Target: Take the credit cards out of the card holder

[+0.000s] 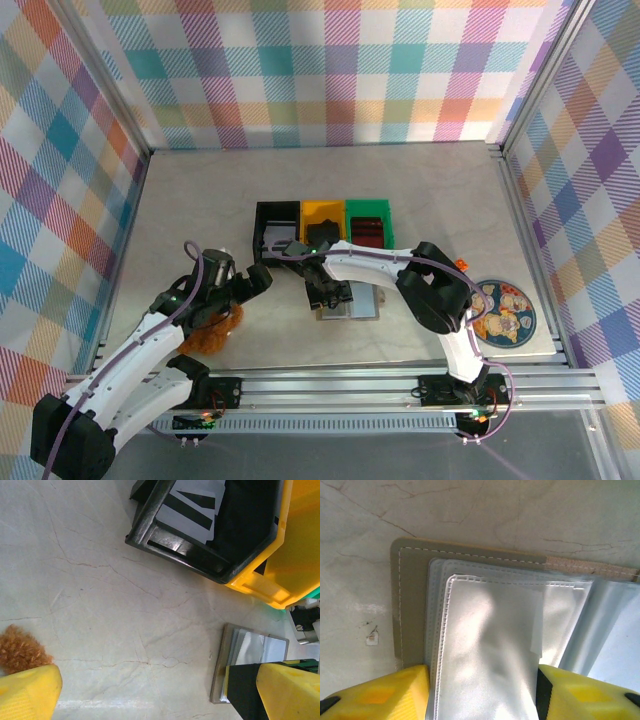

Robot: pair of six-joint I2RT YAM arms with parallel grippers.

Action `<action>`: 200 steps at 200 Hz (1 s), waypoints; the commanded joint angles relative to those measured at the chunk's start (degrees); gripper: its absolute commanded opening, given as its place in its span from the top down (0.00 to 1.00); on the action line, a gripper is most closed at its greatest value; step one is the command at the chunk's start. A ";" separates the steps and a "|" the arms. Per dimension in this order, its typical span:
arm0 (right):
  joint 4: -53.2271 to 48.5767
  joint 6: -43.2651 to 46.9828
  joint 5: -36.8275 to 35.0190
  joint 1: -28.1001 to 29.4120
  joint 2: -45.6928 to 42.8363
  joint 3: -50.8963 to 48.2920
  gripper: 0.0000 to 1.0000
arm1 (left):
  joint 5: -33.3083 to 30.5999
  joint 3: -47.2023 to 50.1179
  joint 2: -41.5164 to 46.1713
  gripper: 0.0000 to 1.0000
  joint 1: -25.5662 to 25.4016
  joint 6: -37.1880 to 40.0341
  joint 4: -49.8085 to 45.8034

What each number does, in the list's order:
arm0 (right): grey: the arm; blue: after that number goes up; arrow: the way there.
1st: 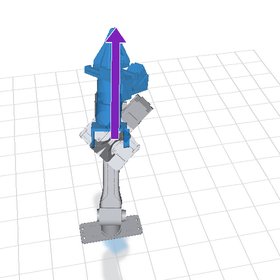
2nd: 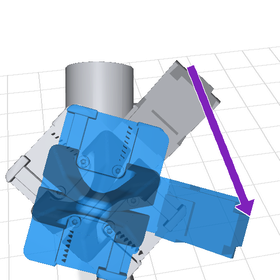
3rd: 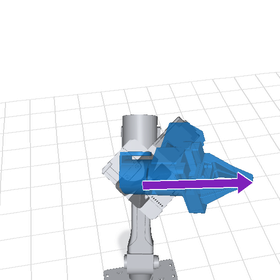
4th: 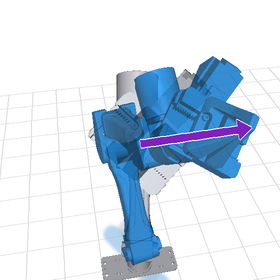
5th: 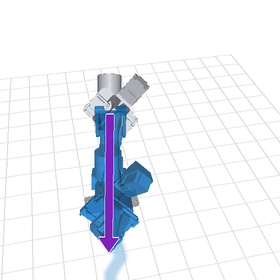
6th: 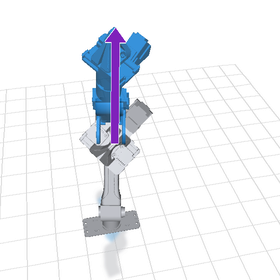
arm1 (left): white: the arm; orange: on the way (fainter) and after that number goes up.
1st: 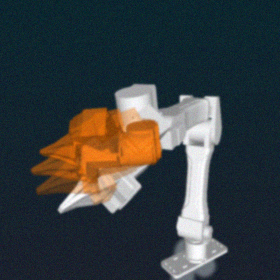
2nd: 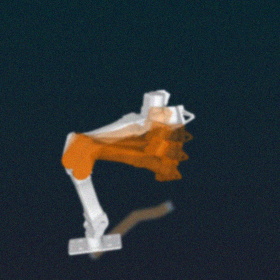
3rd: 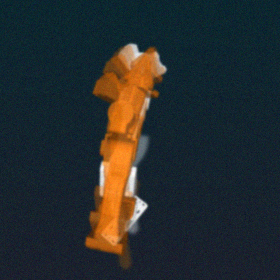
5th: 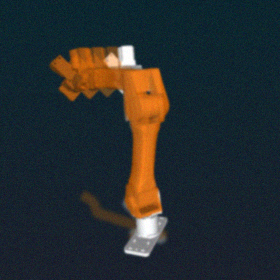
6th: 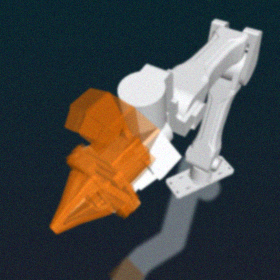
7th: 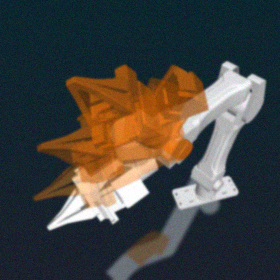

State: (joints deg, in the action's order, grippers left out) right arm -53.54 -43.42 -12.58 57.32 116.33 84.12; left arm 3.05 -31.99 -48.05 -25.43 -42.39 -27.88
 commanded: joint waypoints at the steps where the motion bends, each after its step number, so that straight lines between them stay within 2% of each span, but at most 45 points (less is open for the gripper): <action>1: -1.13 0.34 -0.34 -0.51 0.30 -0.94 0.43 | 0.82 0.35 -0.26 0.00 -0.41 0.03 0.54; 18: -1.75 0.27 -0.72 -0.52 -0.12 -0.61 0.44 | 0.90 0.26 -0.54 0.00 -0.50 0.06 0.55; 41: -2.01 0.26 -1.31 -0.50 -1.55 -0.80 0.57 | 0.99 0.08 -0.78 0.00 -0.50 0.03 0.73; 52: -1.93 0.36 -1.31 -0.55 -2.05 -0.92 0.60 | 0.99 0.06 -0.93 0.00 -0.50 0.06 0.90; 97: -3.04 0.27 -1.66 -0.60 -3.10 -0.87 0.62 | 1.32 0.17 -1.74 0.00 -0.50 0.07 1.16; 140: -3.99 0.27 -2.54 -0.89 -5.62 -0.93 0.72 | 1.26 0.26 -1.92 0.00 -0.59 0.10 1.31; 200: -5.61 0.40 -3.77 -2.52 -9.72 -2.78 0.74 | 1.30 0.26 -2.25 0.00 -0.58 0.31 1.39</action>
State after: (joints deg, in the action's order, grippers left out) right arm -56.66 -42.98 -14.59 55.42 109.80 82.98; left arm 3.62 -31.99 -50.19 -25.50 -42.39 -26.79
